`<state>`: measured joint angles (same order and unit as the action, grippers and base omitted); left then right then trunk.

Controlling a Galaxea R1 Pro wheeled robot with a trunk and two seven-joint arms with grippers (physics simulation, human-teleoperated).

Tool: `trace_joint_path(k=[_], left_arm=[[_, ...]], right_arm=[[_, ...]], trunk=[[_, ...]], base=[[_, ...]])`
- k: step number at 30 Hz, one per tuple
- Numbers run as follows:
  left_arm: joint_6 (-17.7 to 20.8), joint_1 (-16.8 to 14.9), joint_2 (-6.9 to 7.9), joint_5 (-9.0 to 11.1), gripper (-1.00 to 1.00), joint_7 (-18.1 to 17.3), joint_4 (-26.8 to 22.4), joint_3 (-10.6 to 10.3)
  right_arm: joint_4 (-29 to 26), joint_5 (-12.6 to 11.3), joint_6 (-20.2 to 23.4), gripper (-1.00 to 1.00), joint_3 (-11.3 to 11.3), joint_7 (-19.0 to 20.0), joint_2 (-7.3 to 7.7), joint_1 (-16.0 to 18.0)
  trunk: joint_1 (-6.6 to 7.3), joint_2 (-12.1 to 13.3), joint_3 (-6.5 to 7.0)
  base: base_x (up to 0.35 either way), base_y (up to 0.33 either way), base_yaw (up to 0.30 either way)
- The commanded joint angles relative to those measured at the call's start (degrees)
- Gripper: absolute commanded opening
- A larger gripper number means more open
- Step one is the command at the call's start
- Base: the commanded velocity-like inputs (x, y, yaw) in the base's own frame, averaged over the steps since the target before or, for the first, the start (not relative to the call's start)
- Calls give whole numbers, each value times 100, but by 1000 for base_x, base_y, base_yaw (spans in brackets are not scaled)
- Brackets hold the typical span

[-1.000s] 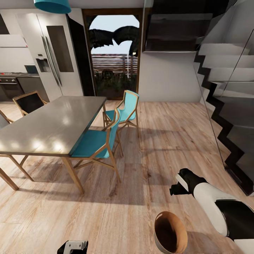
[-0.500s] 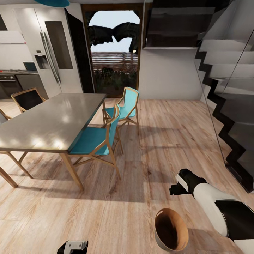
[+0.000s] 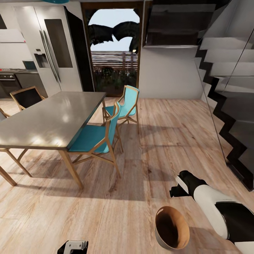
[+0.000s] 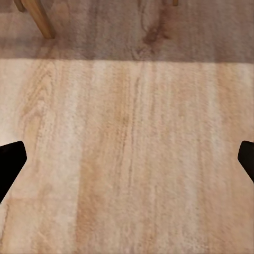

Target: Put the three can of soda from the living room inside the tash can in the kitchen.

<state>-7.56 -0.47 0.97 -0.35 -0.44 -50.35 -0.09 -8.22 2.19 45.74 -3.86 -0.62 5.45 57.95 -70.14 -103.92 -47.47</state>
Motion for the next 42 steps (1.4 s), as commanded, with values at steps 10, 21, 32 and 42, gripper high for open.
trace_joint_path(k=[10, 21, 32, 42], left_arm=[[0, 0, 0, 0, 100, 0, 4, 0], [0, -2, 0, 0, 100, 0, 3, 0], [0, 1, 0, 0, 100, 0, 6, 0], [0, 1, 0, -1, 100, 0, 7, 0]], right_arm=[[0, -2, -11, 100, -248, 0, 0, -20], [-5, -2, -19, 100, -307, 0, 7, -27], [-5, -2, -21, 100, -315, -2, 23, -28], [3, -7, -255, 100, -313, 3, 139, -37]], trunk=[[-220, -403, -180], [-462, -844, -378], [-703, -1285, -575], [-923, -1686, -755]], base=[[0, 0, 0], [0, 0, 0], [0, 0, 0], [0, 0, 0]])
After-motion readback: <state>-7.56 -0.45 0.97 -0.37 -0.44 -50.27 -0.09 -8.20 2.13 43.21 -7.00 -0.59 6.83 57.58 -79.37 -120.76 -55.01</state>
